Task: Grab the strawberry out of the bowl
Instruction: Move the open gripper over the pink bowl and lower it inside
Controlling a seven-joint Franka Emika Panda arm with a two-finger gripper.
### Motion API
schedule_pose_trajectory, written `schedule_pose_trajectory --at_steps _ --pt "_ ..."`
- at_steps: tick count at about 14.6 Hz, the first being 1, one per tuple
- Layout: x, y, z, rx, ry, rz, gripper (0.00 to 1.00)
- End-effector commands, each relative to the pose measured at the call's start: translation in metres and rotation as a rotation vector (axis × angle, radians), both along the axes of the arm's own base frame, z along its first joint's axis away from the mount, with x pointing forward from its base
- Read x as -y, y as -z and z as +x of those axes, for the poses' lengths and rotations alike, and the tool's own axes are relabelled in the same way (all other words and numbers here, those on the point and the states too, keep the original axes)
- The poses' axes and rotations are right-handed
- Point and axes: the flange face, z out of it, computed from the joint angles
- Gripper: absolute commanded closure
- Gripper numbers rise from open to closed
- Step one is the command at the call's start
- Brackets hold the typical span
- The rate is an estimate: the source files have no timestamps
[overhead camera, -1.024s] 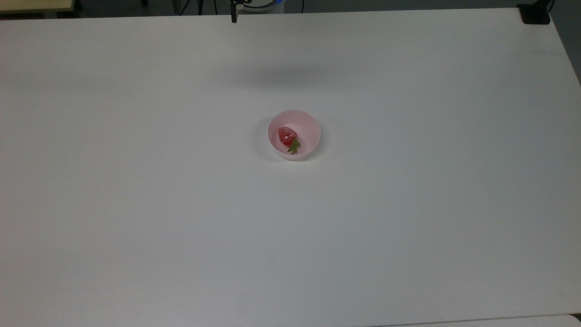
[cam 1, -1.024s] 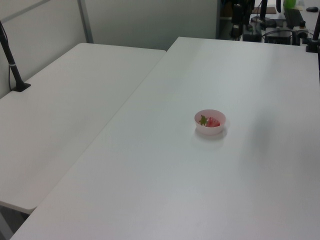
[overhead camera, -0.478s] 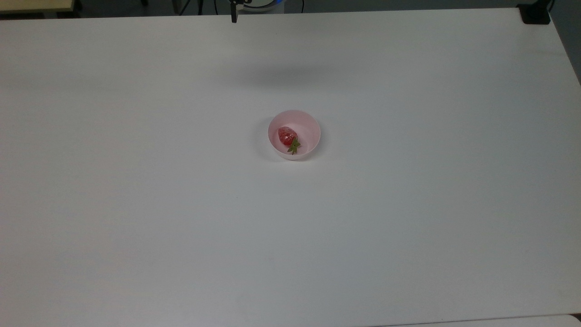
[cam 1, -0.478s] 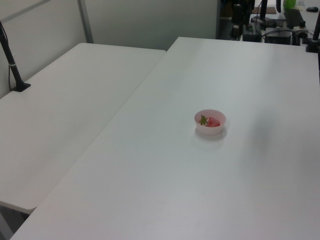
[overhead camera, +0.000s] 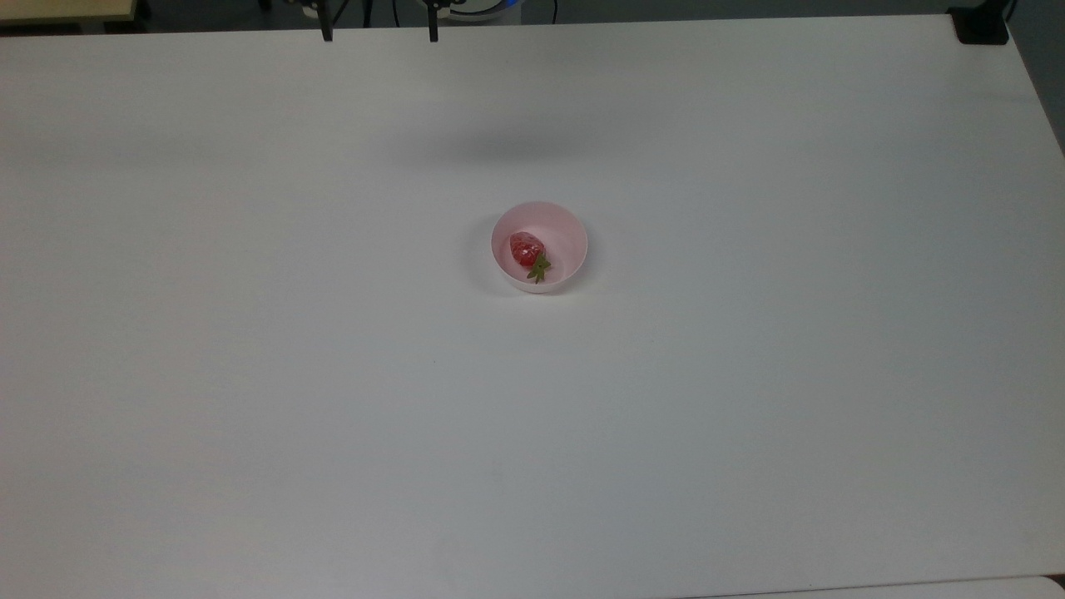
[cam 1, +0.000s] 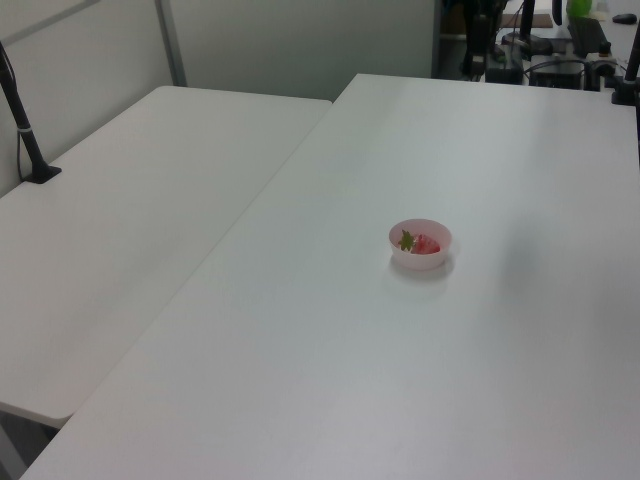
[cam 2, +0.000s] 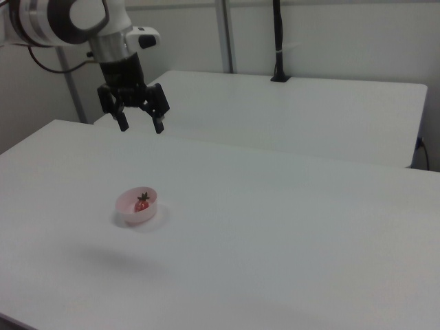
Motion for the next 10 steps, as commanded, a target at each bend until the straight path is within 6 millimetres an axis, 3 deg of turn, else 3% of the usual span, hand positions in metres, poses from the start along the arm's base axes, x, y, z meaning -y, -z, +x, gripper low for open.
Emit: schedule_pose_trajectory --at_steps 1,5,7,8,10 --pt "-0.036 0.042 0.017 -0.059 -0.153 -0.014 0.00" --pt "-0.068 0.068 0.036 -0.011 0.096 0.009 0.00" --pt "-0.093 0.095 0.045 -0.028 0.179 0.010 0.00" --pt "-0.112 0.119 0.052 -0.047 0.182 0.008 0.01" --pt "-0.129 0.150 0.059 -0.079 0.161 0.003 0.01"
